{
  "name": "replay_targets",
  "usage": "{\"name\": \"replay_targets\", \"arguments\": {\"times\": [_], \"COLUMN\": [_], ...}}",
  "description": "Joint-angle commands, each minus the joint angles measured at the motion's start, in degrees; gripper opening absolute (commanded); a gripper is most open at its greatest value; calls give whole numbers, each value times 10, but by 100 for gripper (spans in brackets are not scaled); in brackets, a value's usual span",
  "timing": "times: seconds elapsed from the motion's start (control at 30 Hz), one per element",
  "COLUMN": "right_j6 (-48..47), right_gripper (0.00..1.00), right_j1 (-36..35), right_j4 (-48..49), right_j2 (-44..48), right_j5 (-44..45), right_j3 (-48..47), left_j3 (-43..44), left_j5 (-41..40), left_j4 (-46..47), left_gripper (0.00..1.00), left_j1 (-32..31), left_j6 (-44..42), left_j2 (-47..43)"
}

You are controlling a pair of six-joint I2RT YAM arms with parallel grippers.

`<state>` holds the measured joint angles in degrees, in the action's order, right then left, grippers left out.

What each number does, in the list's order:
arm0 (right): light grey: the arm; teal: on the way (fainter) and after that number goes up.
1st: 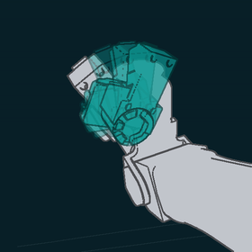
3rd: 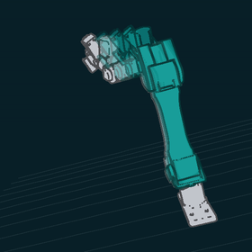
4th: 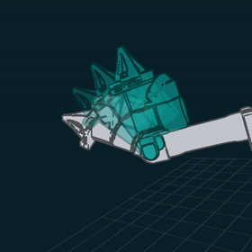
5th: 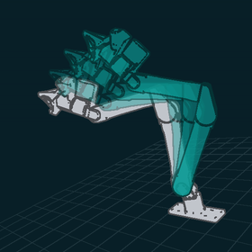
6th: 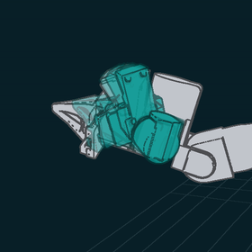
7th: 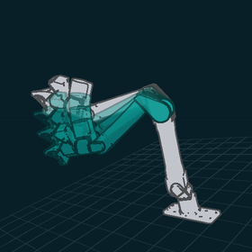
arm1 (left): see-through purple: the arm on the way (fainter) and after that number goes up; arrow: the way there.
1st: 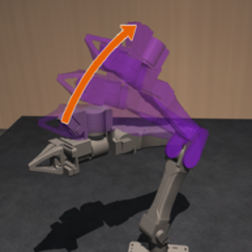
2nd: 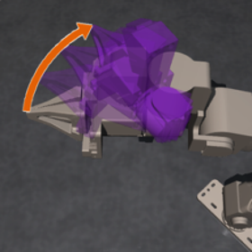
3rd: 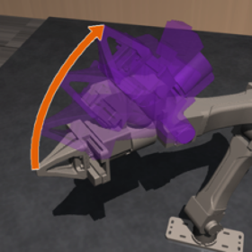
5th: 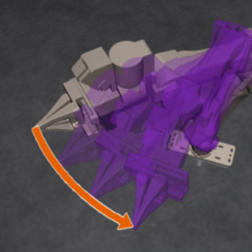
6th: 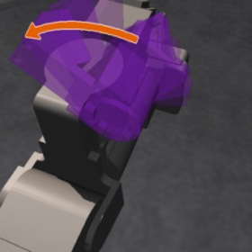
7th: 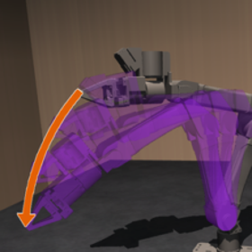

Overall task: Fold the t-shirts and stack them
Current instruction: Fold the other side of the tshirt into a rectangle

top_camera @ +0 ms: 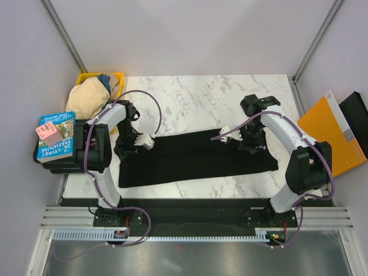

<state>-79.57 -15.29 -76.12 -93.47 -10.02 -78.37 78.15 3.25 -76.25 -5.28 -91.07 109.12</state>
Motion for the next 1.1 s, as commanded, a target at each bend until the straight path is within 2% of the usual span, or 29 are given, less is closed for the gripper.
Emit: {"name": "replay_targets", "arguments": {"times": [0.0,0.07,0.1,0.27,0.4,0.5,0.6,0.63,0.7,0.8,0.87,1.0,1.07], "right_j6": [-30,-34,-37,-31,-2,23,48,51,63,85,100,118,125], "right_gripper": [61,74,75,71,67,65,52,39,38,46,45,24,20], "right_j1": [-4,-6,-8,-6,-3,1,8,10,15,23,25,25,22], "right_j4": [-60,-62,-62,-47,-20,31,106,118,141,150,162,208,214], "right_j2": [21,28,34,38,16,0,-15,-21,-48,-91,-116,-146,-165], "right_j5": [1,0,1,9,-5,-11,-7,-10,-15,-37,-47,-60,-65], "right_j3": [12,23,26,30,9,2,7,3,-19,-57,-69,-83,-92], "left_j3": [-2,3,13,106,250,253,206,197,184,187,184,187,188], "left_j5": [-22,-31,-31,-40,9,29,26,26,33,51,57,57,57], "left_j4": [-119,-118,-118,-118,-119,-98,-44,-33,-16,-15,-14,-10,-8], "left_gripper": [75,76,77,77,77,77,77,77,76,76,75,75,75], "left_j1": [-3,-2,-2,5,12,11,8,7,2,-5,-9,-14,-15], "left_j6": [-19,-13,-10,17,53,56,52,51,56,63,64,67,67], "left_j2": [-10,-8,-8,20,60,71,70,70,76,87,91,104,106]}}
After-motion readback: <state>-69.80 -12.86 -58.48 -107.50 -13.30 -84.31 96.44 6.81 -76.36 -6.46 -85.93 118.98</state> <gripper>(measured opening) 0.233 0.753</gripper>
